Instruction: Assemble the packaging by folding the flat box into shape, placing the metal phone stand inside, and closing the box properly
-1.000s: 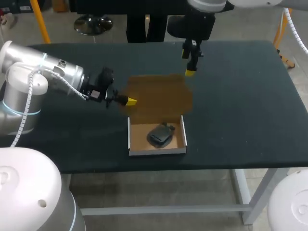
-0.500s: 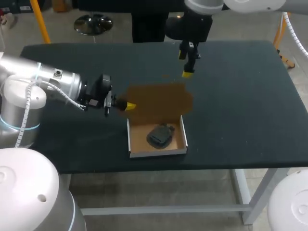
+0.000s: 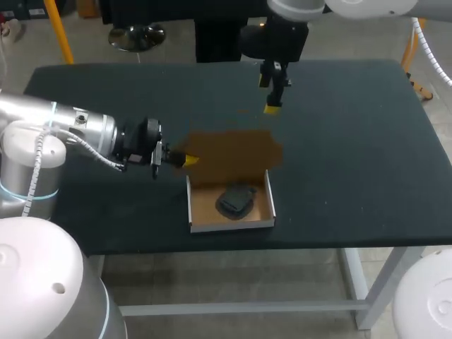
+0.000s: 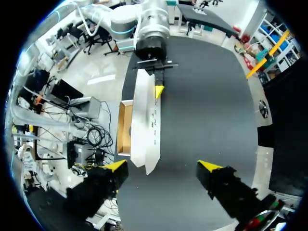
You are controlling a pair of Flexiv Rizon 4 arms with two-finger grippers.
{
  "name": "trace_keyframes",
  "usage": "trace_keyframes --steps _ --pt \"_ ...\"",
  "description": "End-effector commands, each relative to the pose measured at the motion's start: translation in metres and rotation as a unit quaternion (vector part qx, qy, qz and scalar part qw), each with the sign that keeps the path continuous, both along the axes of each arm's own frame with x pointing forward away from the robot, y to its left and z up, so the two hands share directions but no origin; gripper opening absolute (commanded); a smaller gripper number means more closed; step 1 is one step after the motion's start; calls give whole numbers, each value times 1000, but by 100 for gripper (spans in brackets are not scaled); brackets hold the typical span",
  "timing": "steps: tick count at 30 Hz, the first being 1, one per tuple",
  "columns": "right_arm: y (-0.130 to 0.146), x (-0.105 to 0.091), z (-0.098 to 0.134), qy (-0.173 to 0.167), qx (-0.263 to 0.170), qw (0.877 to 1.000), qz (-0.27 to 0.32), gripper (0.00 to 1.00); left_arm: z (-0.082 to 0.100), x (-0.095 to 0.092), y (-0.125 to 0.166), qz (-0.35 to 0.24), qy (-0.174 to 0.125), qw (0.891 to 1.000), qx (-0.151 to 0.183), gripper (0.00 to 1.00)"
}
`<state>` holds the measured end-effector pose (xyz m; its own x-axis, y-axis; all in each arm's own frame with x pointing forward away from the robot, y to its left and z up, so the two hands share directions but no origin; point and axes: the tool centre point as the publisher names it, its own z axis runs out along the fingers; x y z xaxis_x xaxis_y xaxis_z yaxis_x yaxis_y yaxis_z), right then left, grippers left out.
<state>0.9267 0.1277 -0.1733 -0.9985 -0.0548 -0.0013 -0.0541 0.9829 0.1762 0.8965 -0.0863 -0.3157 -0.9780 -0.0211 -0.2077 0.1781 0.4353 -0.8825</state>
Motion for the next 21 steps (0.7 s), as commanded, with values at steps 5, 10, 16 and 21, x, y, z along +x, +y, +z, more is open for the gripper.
trace_keyframes --steps 5,10,16,21 --pt "2 -1 1 0 0 1000 0 100 2 5 0 -12 -9 1000 0 0" --pt "4 -1 1 0 1 1000 1 100 3 8 -1 -18 -14 1000 0 0" --pt "7 -1 3 -4 2 1000 3 100 5 12 -3 -29 -21 999 -3 0" --pt "11 2 9 -4 -14 1000 -12 100 5 12 -3 -29 -21 999 -3 0"
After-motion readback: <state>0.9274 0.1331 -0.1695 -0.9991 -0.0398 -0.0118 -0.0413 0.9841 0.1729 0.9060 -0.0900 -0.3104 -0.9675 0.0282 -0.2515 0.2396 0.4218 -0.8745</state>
